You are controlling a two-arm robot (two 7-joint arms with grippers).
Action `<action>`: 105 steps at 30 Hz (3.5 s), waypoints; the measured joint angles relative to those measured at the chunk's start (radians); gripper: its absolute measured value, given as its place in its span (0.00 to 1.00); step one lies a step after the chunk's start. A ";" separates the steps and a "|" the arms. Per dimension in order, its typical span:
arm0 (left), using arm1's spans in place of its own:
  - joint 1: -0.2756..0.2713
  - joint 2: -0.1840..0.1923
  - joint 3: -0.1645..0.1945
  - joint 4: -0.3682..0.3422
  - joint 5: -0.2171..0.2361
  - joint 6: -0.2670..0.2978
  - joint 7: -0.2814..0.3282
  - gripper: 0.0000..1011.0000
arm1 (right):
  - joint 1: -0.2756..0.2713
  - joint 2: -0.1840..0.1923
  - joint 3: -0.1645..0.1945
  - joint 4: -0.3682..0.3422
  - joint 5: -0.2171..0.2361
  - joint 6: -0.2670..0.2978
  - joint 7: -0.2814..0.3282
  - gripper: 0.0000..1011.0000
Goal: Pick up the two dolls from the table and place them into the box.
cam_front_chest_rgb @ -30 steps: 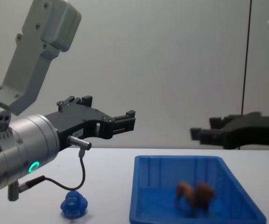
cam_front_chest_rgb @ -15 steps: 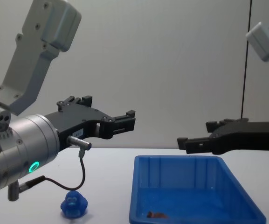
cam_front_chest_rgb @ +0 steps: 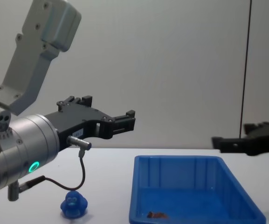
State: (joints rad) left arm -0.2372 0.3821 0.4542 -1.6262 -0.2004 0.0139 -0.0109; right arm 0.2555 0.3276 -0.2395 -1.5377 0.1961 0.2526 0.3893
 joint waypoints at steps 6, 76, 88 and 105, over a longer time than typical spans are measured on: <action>0.000 0.000 0.000 0.000 0.000 0.000 0.000 0.99 | -0.054 0.037 0.024 -0.033 0.032 0.017 -0.050 0.99; 0.000 0.000 0.000 0.000 0.000 0.000 0.000 0.99 | -0.151 0.065 0.043 0.042 0.043 0.047 -0.213 0.36; 0.000 0.000 0.000 0.000 0.000 0.000 0.000 0.99 | -0.142 0.065 0.039 -0.025 0.008 -0.022 -0.174 0.36; 0.000 0.000 0.000 0.000 0.000 0.000 0.000 0.99 | -0.060 0.027 0.004 -0.074 -0.037 -0.022 0.006 0.36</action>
State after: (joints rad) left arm -0.2372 0.3821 0.4542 -1.6262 -0.2004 0.0139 -0.0110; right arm 0.1956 0.3545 -0.2356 -1.6118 0.1589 0.2309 0.3956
